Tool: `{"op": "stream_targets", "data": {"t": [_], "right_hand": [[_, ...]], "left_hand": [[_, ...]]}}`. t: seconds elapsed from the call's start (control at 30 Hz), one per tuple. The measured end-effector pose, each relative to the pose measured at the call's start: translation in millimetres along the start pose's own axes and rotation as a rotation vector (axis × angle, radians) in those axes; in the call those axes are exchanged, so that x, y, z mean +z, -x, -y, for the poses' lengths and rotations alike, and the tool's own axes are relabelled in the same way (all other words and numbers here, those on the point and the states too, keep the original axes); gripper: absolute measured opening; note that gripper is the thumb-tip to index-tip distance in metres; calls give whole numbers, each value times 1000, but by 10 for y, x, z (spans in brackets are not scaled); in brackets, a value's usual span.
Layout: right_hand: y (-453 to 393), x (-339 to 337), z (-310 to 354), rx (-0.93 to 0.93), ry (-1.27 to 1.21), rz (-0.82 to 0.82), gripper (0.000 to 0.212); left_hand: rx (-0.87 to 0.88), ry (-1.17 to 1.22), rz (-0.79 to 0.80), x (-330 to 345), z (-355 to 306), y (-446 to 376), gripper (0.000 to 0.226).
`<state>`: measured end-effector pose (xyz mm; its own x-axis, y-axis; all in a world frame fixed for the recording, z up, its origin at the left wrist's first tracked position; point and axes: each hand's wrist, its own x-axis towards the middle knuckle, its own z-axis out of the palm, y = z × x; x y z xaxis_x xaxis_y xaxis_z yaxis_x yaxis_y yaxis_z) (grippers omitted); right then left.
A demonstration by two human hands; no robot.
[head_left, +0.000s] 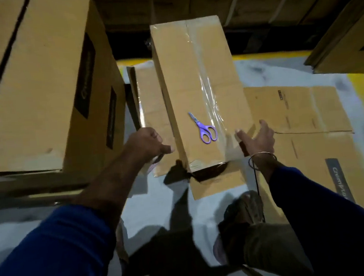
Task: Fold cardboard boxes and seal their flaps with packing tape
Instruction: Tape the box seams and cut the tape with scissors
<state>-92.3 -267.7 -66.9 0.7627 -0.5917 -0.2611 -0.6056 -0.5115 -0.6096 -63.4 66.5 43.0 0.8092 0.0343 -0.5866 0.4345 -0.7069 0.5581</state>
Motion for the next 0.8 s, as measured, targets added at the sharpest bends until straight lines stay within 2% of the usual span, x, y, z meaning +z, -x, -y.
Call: {"op": "stream_targets", "data": {"t": [0.1, 0.27, 0.5, 0.7, 0.8], "right_hand": [[-77, 136, 192, -66, 55, 97, 117], [-141, 239, 393, -29, 242, 164, 129], [202, 367, 253, 19, 353, 127, 132], [665, 482, -34, 37, 472, 41, 132], [662, 512, 7, 80, 489, 91, 133]], "left_hand": [[-85, 183, -98, 401, 127, -273, 49], [-240, 444, -331, 877, 170, -569, 45], [-280, 507, -369, 1220, 281, -515, 50], [-350, 451, -451, 1435, 529, -160, 46], [-379, 483, -470, 1451, 531, -158, 47]]}}
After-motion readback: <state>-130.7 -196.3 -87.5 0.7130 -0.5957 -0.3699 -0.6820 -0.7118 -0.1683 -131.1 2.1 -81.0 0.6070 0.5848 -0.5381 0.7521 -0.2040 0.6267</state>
